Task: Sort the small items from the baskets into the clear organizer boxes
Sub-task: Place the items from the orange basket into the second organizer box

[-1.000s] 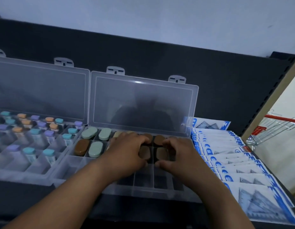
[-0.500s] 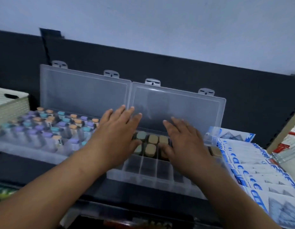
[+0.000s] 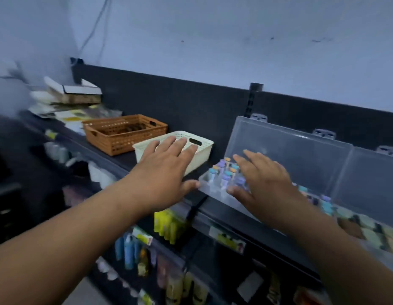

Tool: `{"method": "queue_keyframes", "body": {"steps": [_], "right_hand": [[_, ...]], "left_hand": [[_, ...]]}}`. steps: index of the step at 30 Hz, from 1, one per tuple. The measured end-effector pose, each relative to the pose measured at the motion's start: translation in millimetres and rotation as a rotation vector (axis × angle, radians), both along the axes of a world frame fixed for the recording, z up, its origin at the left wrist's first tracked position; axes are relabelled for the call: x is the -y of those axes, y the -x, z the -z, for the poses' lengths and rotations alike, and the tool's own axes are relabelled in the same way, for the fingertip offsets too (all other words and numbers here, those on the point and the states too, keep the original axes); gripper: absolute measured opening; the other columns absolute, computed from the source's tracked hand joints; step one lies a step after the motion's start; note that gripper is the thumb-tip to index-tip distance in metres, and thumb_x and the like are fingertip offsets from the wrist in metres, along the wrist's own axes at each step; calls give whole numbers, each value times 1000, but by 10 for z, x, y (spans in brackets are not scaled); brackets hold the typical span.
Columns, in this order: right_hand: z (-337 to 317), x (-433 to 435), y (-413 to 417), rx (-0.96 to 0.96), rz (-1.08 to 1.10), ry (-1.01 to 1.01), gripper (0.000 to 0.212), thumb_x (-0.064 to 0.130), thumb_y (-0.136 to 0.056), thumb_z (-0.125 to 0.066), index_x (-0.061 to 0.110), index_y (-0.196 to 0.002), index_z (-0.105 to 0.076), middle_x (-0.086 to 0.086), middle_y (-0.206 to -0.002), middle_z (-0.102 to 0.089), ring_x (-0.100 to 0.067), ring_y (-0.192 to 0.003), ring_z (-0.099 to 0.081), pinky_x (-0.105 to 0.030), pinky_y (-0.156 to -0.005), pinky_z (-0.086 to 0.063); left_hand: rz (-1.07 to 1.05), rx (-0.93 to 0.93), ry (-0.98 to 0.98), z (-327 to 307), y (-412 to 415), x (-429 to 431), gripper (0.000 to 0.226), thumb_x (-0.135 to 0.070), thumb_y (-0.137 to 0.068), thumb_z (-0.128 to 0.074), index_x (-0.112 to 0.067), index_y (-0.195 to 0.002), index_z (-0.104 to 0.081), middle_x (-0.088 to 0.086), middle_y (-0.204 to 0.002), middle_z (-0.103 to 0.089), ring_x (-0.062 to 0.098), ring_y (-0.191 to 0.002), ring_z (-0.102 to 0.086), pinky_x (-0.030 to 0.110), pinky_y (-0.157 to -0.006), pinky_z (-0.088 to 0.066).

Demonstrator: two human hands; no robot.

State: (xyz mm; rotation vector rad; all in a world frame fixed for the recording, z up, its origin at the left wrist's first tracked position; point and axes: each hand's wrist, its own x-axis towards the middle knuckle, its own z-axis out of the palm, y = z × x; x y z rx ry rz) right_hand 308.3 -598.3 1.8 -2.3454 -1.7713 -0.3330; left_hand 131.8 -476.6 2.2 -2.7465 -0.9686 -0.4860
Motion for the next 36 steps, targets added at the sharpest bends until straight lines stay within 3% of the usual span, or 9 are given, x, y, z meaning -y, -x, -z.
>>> {"method": "queue_keyframes", "body": {"steps": [3,7,13,21,29,36], "right_hand": [[-9,-415,493,-11,-74,-25,95,73,-69,-13,27,-152,-23,0,-160,-19,-20,-146,-16,-42,-117,-13],[-123,-958,939,-1,-145,25,80,68,-85,-33,27,-152,-19,0,-160,-16,-18,-146,-13,-39,-118,-14],[-168,-1684,1266,4,-221,97,72,57,-92,-44,27,-152,-19,1,-160,-16,-16,-146,-12,-39,-119,-13],[-147,-2663,1267,-17,-278,123,70,55,-93,-44,27,-152,-18,4,-161,-14,-14,-147,-13,-39,-119,-16],[-255,-3671,1160,5,-326,164,69,53,-94,-45,27,-152,-19,6,-160,-14,-12,-146,-12,-37,-117,-17],[-127,-4389,1237,-63,-394,241,72,56,-91,-50,28,-151,-22,6,-159,-18,-14,-145,-21,-36,-116,-25]], "left_hand": [[-79,-31,15,-37,623,-276,79,-63,-90,-37,-27,-151,-2,1,-160,-2,19,-147,3,39,-117,-2],[-157,-22,55,-139,1244,-638,79,-64,-89,-36,-28,-152,-4,-2,-160,-5,18,-147,0,37,-117,-3],[-239,31,90,-114,1736,-1238,79,-65,-88,-38,-26,-151,-9,-2,-159,-13,19,-146,-8,40,-117,-10],[-288,13,134,-77,1837,-2073,80,-62,-88,-42,-27,-151,-9,-1,-158,-15,17,-145,-14,38,-118,-14],[-263,44,121,-249,1631,-3129,75,-55,-89,-48,-22,-150,-19,2,-153,-29,20,-140,-28,34,-113,-26],[-220,-57,252,-200,1424,-3926,63,-45,-91,-55,-27,-145,-30,1,-140,-46,19,-124,-46,28,-96,-38]]}}
